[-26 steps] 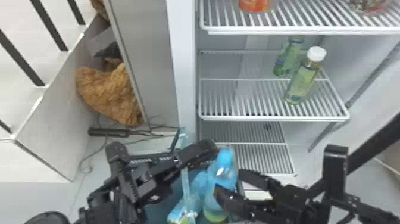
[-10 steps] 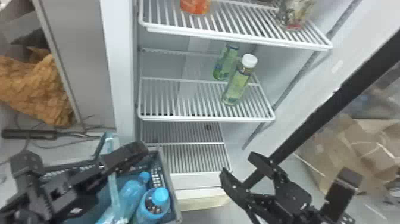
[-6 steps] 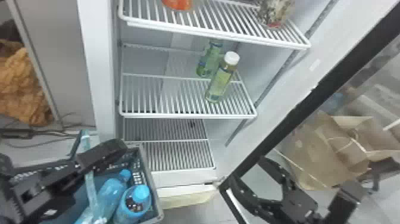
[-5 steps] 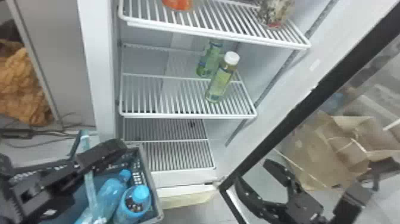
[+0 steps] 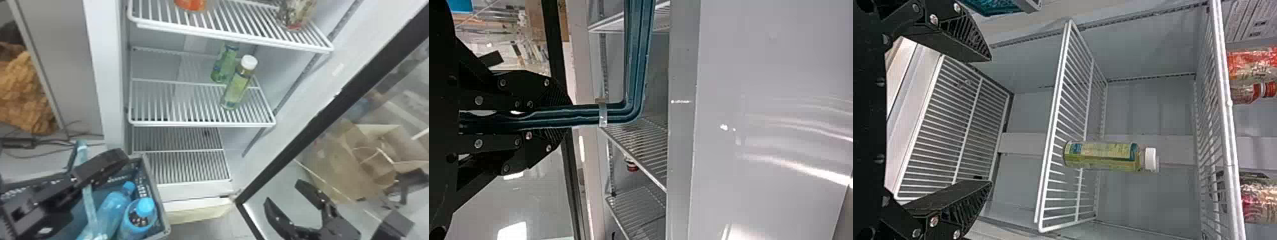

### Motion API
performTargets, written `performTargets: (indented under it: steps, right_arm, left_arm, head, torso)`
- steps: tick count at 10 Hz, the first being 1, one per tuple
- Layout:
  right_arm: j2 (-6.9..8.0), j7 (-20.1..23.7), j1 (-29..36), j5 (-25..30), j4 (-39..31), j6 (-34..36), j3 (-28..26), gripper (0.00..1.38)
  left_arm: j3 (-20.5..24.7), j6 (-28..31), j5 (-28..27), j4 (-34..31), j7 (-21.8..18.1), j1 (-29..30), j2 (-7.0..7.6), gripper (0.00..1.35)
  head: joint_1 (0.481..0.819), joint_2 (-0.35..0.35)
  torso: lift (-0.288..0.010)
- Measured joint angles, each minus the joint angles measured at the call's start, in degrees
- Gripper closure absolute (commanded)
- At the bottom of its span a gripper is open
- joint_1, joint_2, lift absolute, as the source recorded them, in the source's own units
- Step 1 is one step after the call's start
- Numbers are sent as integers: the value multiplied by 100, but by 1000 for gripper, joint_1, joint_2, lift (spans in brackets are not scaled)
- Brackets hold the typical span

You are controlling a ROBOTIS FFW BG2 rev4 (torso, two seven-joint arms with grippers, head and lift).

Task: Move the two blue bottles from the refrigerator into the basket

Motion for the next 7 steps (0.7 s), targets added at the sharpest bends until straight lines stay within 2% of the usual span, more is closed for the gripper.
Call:
performTargets:
  steps: [7]
  right_arm:
    - [65, 100, 129, -70, 13, -158, -77, 191]
  left_arm:
    - [75, -39, 4, -37, -7, 31, -9, 1197]
  head:
    - [695, -350]
  torso:
    - [-220]
